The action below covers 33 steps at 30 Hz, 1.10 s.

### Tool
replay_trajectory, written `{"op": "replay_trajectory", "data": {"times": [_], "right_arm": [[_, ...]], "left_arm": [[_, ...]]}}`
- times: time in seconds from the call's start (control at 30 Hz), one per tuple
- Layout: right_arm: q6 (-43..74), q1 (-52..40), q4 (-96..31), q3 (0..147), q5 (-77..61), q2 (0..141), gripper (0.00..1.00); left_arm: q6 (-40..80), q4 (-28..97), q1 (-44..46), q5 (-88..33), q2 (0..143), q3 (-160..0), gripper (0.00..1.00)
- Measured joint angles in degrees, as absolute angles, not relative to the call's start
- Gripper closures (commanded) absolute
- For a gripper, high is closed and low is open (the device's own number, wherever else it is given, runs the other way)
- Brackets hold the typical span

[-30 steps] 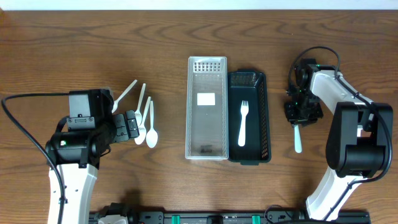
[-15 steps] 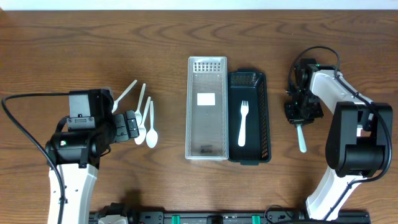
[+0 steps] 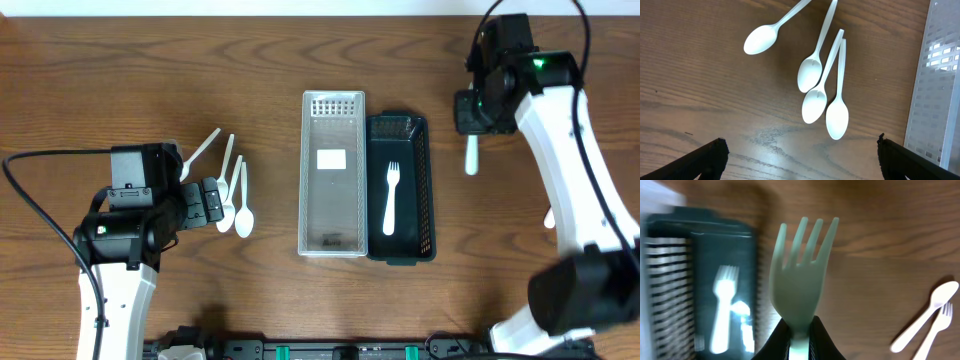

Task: Pack container
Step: 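Lift the fork and place it into the dark green caddy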

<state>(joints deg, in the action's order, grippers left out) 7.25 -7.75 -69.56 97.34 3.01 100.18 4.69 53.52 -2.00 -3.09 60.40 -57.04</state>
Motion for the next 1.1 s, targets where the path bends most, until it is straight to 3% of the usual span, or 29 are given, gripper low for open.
{"op": "replay_trajectory", "data": {"times": [0.2,0.43,0.63,0.73,1.0,1.1], "right_arm": [[15.6,-14.5,-71.5,96.7,0.8,98.5,0.99],[20.3,-21.8,-61.9,85.5,-0.4,100.7,0.97],[21.1,-24.9,-55.4,75.8,-0.7,101.6,0.67],[21.3,-25.1,-53.9,75.2,-0.9,101.6,0.59],[19.9,-24.7,-55.5,80.6,0.8,101.6,0.57],[20.5,-22.8,-60.4,89.1,3.9,101.6,0.42]], "left_arm": [[4.7,53.5,-2.0,-3.1,60.4,-57.0,0.03],[4.7,53.5,-2.0,-3.1,60.4,-57.0,0.03],[4.7,53.5,-2.0,-3.1,60.4,-57.0,0.03],[4.7,53.5,-2.0,-3.1,60.4,-57.0,0.03],[4.7,53.5,-2.0,-3.1,60.4,-57.0,0.03],[4.7,53.5,-2.0,-3.1,60.4,-57.0,0.03]]}}
